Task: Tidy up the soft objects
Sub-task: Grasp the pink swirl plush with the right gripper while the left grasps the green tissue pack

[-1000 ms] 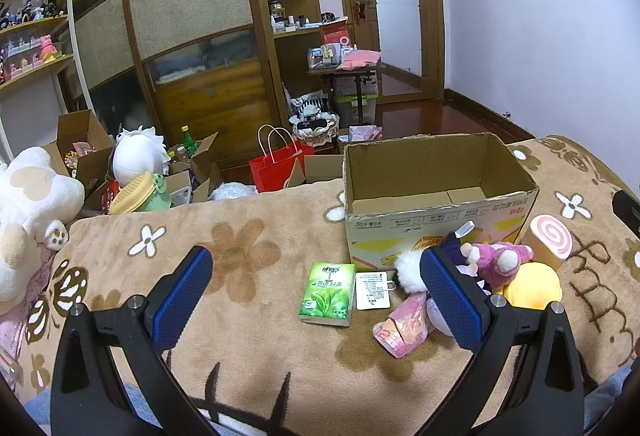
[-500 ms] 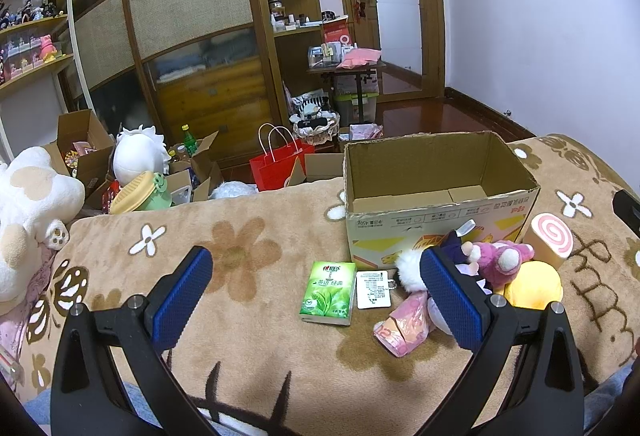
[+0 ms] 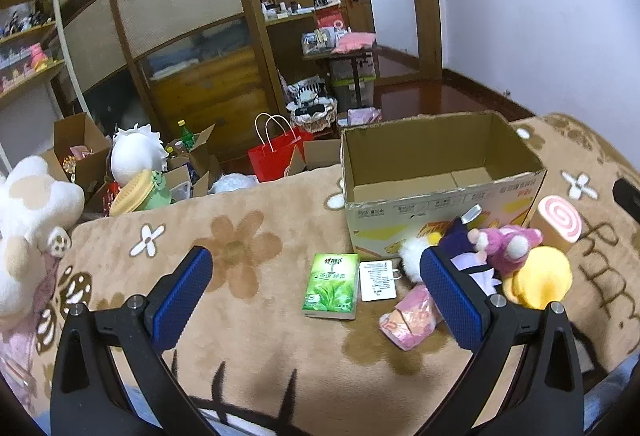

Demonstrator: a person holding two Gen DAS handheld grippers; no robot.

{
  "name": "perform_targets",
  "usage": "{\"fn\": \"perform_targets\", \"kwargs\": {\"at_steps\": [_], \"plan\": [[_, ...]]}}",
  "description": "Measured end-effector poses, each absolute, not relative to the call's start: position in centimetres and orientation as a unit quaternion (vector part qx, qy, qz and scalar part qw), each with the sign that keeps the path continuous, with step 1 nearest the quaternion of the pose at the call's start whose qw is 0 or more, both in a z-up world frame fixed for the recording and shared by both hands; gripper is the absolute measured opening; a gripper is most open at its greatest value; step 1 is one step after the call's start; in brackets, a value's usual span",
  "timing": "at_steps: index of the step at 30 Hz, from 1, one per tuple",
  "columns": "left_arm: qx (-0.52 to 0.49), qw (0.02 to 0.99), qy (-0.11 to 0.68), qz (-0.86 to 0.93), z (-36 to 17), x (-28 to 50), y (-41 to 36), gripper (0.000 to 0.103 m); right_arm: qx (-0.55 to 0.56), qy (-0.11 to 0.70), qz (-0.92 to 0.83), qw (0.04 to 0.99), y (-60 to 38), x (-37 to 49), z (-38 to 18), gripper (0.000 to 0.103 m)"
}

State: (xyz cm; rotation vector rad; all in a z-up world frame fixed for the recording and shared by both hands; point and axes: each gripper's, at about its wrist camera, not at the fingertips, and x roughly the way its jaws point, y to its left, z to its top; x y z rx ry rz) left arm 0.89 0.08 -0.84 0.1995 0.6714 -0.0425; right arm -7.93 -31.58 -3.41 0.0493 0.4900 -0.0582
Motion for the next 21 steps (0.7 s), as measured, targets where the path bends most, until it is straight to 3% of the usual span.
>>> {"fn": "perform_targets", "kwargs": {"at_steps": [21], "plan": [[0.066,0.890,0.451,0.002,-7.7,9.3,0.1,0.102,0.074,0.325,-0.048,0.941,-34.1,-1.8,-8.1,0.103]]}}
